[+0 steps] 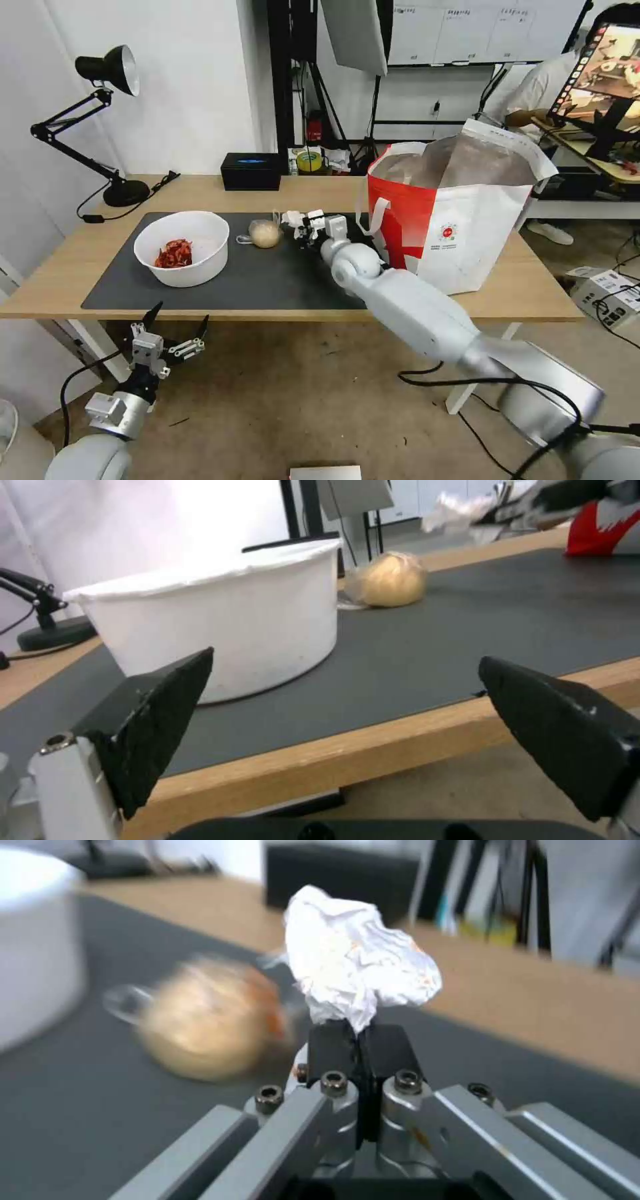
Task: Pick up the trash from the table and place it into the takeout bag.
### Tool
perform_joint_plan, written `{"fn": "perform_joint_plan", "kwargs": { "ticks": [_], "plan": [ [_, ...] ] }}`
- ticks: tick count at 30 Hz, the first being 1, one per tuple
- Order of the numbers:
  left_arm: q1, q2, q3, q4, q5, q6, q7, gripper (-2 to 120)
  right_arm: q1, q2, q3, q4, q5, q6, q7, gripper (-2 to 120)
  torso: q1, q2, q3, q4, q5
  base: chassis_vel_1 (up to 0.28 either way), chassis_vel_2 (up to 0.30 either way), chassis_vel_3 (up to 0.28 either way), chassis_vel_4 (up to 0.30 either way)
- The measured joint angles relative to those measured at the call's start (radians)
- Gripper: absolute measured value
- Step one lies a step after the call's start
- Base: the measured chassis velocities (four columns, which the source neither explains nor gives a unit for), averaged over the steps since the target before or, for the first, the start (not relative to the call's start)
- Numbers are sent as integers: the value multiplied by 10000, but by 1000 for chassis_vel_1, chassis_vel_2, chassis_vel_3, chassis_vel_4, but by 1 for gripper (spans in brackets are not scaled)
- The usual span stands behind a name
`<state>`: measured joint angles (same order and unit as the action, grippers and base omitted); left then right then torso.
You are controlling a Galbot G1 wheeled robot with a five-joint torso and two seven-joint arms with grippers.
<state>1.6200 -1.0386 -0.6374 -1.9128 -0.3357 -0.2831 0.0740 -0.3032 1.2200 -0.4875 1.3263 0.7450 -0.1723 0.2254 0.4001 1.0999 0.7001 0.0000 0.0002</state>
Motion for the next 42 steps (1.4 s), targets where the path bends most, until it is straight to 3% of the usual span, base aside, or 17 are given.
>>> {"fn": "perform_joint_plan", "kwargs": {
  "ticks": [3, 7, 13, 18, 23, 34, 42],
  "plan": [
    [-3, -14, 41, -28, 21, -1, -8, 100, -637, -798, 295, 1516, -472, 1053, -170, 0, -1, 1, -2, 0, 0, 0, 0, 0, 0],
    [24, -62, 70, -81, 66, -2, -23, 100, -1109, -1370, 1118, 2775, -690, 1698, -125, 0, -1, 1, -2, 0, 0, 0, 0, 0, 0],
    [117, -136, 110, -180, 101, 10, -48, 100, -1517, -1966, 2503, 4315, -488, 1920, 448, 0, -1, 1, -3, -1, -1, 0, 0, 0, 0],
    [210, -234, 226, -284, 202, 39, -70, 100, -1579, -2508, 3499, 5281, 27, 1357, 1928, 0, -1, 1, -2, -1, -1, 0, 0, 0, 0],
    [243, -303, 301, -352, 279, 46, -74, 100, -1580, -2883, 4229, 5315, 725, 829, 2713, 0, -2, 1, -3, 0, -1, 0, 0, 0, 0],
    [277, -310, 348, -493, 320, 59, -87, 100, -1502, -3413, 4409, 4975, 506, 224, 2857, 3, -1, 0, -2, 1, -3, 0, 0, 0, 0],
    [362, -311, 283, -563, 352, 67, -99, 100, -1492, -3848, 4437, 5096, 587, -268, 2768, 34, -1, 1, -2, 0, -2, 0, 0, 0, 0]
  ]
}}
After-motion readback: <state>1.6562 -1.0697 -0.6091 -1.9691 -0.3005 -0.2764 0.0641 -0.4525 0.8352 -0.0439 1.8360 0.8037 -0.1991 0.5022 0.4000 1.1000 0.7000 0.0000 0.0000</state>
